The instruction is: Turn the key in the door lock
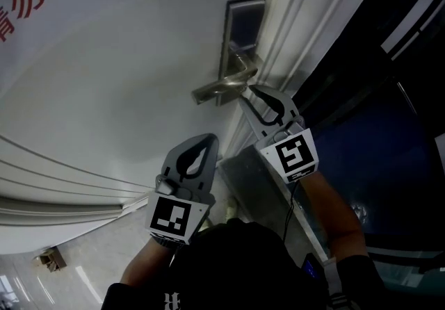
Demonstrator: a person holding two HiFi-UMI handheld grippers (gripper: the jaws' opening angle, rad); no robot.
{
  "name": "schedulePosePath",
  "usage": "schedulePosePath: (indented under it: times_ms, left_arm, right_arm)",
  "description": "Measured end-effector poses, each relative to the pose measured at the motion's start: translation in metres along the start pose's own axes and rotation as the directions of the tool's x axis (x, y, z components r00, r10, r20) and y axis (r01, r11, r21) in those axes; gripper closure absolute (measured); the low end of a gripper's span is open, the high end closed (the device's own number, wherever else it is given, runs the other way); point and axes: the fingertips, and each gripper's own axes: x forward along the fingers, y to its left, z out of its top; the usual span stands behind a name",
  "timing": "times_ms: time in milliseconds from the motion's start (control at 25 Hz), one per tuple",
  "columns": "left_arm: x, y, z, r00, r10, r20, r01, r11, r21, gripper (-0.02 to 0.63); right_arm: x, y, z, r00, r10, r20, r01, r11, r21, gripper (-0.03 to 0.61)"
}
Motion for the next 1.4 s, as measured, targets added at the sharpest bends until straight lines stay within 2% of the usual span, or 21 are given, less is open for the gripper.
schedulePosePath:
  times_ms: [80,160,240,320,360,440,520,560,600,640,680,760,880,920,960,1040,1120,1160,1240,1320,1400]
  left_arm:
    - [-0.001,0.001,0.0,1.0,0.004,-0.001,-0.004,1.0,-0.001,0.606]
    - [-0.002,0.003,0.0,1.0,0.009,-0.002,-0.009,1.0,-0.003,0.606]
    - [-0.003,0.005,0.0,1.0,0.013,-0.003,-0.013,1.0,-0.004,0.606]
    - [-0.003,0.006,-0.001,1.0,0.018,-0.003,-0.018,1.0,-0.006,0.606]
    - [-0.003,0.007,-0.001,1.0,0.019,-0.003,-0.019,1.0,-0.008,0.606]
    - [-0.003,0.008,-0.002,1.0,0.022,-0.005,-0.022,1.0,-0.01,0.606]
    - [-0.003,0.008,-0.002,1.0,0.023,-0.005,-0.023,1.0,-0.011,0.606]
    - [-0.003,0.008,-0.002,1.0,0.024,-0.004,-0.024,1.0,-0.013,0.606]
    - [-0.003,0.009,-0.002,1.0,0.025,-0.004,-0.025,1.0,-0.014,0.606]
    - [-0.002,0.009,-0.002,1.0,0.026,-0.004,-0.026,1.0,-0.014,0.606]
    - [-0.002,0.009,-0.002,1.0,0.026,-0.005,-0.026,1.0,-0.014,0.606]
    - [-0.002,0.009,-0.003,1.0,0.027,-0.007,-0.027,1.0,-0.015,0.606]
    - [0.0,0.01,-0.004,1.0,0.025,-0.008,-0.025,1.0,-0.013,0.606]
    - [0.0,0.009,-0.004,1.0,0.023,-0.008,-0.023,1.0,-0.013,0.606]
    - [0.001,0.009,-0.004,1.0,0.022,-0.008,-0.022,1.0,-0.013,0.606]
    - [0.001,0.008,-0.004,1.0,0.02,-0.009,-0.02,1.0,-0.014,0.606]
    - [0.002,0.008,-0.004,1.0,0.019,-0.011,-0.019,1.0,-0.013,0.606]
    - [0.002,0.007,-0.004,1.0,0.019,-0.011,-0.019,1.0,-0.013,0.606]
    - [0.002,0.007,-0.003,1.0,0.019,-0.012,-0.019,1.0,-0.012,0.606]
    - [0.002,0.008,-0.003,1.0,0.018,-0.013,-0.018,1.0,-0.009,0.606]
    - [0.002,0.008,-0.003,1.0,0.019,-0.014,-0.019,1.0,-0.008,0.606]
  right_arm:
    - [0.005,0.006,-0.004,0.999,-0.034,-0.032,0.027,0.982,-0.188,0.504]
    - [0.01,0.01,-0.01,0.995,-0.085,-0.056,0.056,0.914,-0.402,0.495]
    - [0.015,0.013,-0.016,0.988,-0.143,-0.062,0.078,0.797,-0.599,0.484]
    - [0.02,0.014,-0.023,0.979,-0.193,-0.062,0.086,0.673,-0.735,0.476]
    - [0.023,0.014,-0.026,0.975,-0.213,-0.062,0.086,0.622,-0.778,0.474]
    - [0.029,0.012,-0.032,0.967,-0.25,-0.059,0.091,0.548,-0.831,0.472]
    - [0.035,0.008,-0.036,0.957,-0.284,-0.052,0.102,0.501,-0.859,0.474]
    - [0.037,0.005,-0.036,0.953,-0.299,-0.047,0.112,0.491,-0.864,0.474]
    - [0.038,0.002,-0.036,0.949,-0.312,-0.041,0.124,0.492,-0.862,0.476]
    - [0.039,0.0,-0.034,0.946,-0.321,-0.037,0.139,0.509,-0.849,0.487]
    - [0.038,-0.002,-0.032,0.945,-0.325,-0.039,0.153,0.544,-0.825,0.54]
    - [0.037,-0.004,-0.029,0.948,-0.314,-0.063,0.168,0.656,-0.736,0.555]
    - [0.037,-0.007,-0.027,0.956,-0.27,-0.11,0.181,0.846,-0.502,0.557]
    - [0.037,-0.007,-0.026,0.96,-0.252,-0.123,0.184,0.896,-0.403,0.557]
    - [0.037,-0.008,-0.026,0.963,-0.235,-0.133,0.186,0.934,-0.304,0.557]
    - [0.037,-0.009,-0.027,0.969,-0.202,-0.14,0.187,0.976,-0.115,0.557]
    - [0.037,-0.011,-0.028,0.977,-0.17,-0.131,0.179,0.982,0.065,0.557]
    - [0.037,-0.012,-0.028,0.981,-0.153,-0.122,0.171,0.973,0.157,0.557]
    - [0.037,-0.014,-0.03,0.988,-0.116,-0.099,0.144,0.923,0.356,0.557]
    - [0.037,-0.015,-0.033,0.995,-0.072,-0.064,0.096,0.818,0.567,0.557]
    - [0.036,-0.016,-0.035,0.999,-0.033,-0.01,0.029,0.664,0.747,0.556]
